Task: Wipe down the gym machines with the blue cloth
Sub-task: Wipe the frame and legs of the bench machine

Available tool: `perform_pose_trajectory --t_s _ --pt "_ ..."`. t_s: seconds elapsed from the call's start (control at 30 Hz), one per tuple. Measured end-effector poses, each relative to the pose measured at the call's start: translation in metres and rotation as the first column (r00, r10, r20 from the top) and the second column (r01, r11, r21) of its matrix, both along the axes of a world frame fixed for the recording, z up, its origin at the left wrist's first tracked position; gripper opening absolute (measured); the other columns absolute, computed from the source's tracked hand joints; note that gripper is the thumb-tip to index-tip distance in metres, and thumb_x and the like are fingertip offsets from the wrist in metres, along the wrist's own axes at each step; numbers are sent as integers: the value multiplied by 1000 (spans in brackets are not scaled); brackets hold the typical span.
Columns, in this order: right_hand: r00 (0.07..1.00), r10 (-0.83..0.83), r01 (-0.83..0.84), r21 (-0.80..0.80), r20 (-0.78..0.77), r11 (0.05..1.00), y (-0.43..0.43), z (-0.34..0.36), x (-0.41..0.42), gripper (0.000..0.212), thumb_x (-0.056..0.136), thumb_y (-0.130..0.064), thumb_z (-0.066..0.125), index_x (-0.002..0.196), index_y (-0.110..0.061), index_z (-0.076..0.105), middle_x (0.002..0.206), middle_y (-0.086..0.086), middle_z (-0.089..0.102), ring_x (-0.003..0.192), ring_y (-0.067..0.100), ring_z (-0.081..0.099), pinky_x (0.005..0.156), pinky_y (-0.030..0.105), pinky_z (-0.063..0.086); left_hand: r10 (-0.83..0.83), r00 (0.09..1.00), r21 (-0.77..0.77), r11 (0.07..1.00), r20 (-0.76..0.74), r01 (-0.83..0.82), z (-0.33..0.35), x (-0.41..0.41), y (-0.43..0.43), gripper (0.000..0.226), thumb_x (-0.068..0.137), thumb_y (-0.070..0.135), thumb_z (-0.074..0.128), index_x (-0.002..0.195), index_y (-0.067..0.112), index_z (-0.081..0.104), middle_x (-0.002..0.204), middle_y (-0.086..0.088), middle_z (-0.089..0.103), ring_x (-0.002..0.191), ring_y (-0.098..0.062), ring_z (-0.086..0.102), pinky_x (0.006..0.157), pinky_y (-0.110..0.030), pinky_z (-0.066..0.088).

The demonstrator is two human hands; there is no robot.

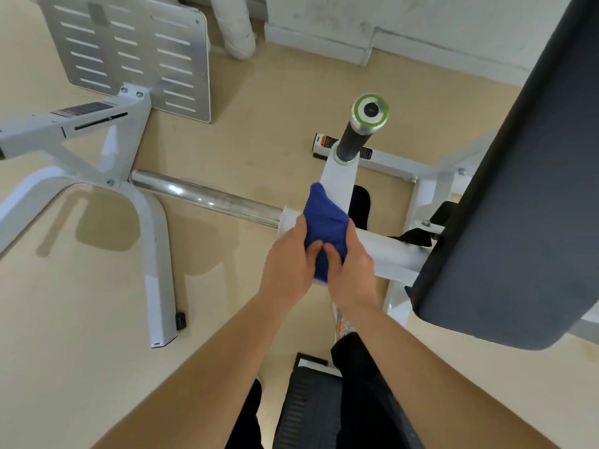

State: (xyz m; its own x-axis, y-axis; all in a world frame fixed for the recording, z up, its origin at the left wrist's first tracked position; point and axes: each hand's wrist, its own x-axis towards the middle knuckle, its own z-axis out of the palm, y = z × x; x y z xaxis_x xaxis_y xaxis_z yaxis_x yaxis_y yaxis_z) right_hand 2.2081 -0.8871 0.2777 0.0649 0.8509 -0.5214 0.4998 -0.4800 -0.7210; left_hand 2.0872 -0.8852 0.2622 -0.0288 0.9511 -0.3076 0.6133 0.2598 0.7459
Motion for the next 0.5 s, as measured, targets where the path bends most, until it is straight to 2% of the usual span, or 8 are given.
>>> perform_pose_trajectory --t_s 0.1,0.2,0.3,0.37,0.43,0.5 --pt "999 -2 0 57 39 998 44 -7 6 49 102 -23 50 149 -21 37 88 -8 56 75 0 53 60 5 39 15 1000 35 999 0 -15 -1 7 45 27 98 22 52 124 12 52 89 0 64 77 -19 61 70 -32 50" --pt "998 -34 29 109 44 994 91 -16 11 44 100 -24 51 144 -22 45 93 -2 64 78 10 57 62 13 39 57 998 20 998 -37 -56 -2 16 91 23 97 22 51 118 14 55 90 -4 66 79 -26 61 70 -35 49" --pt "999 -35 30 103 40 994 101 -18 13 47 101 -24 51 147 -24 41 99 -3 63 81 10 56 62 9 38 33 990 0 999 -136 -34 -4 17 101 24 98 28 49 118 15 54 91 -5 66 79 -28 60 70 -37 49" --pt "998 -8 1 119 56 993 83 -15 13 49 101 -25 52 148 -23 40 95 -4 62 78 4 55 67 16 44 37 994 11 999 -101 -36 -3 14 80 28 98 30 48 124 20 51 90 -2 66 78 -26 61 70 -39 52" --pt "997 23 -32 114 80 993 53 -14 11 55 101 -25 52 152 -23 32 95 -7 59 78 4 54 65 12 40 47 997 12 999 -61 -47 -3 10 47 35 100 31 48 133 23 45 91 3 65 78 -19 61 71 -38 53" --pt "996 31 -36 55 79 998 14 -11 7 62 103 -28 50 157 -27 19 105 -6 59 87 8 55 66 7 37 62 997 -13 998 -46 -63 -3 8 6 42 101 32 46 142 23 38 95 7 62 79 -14 61 72 -33 52"
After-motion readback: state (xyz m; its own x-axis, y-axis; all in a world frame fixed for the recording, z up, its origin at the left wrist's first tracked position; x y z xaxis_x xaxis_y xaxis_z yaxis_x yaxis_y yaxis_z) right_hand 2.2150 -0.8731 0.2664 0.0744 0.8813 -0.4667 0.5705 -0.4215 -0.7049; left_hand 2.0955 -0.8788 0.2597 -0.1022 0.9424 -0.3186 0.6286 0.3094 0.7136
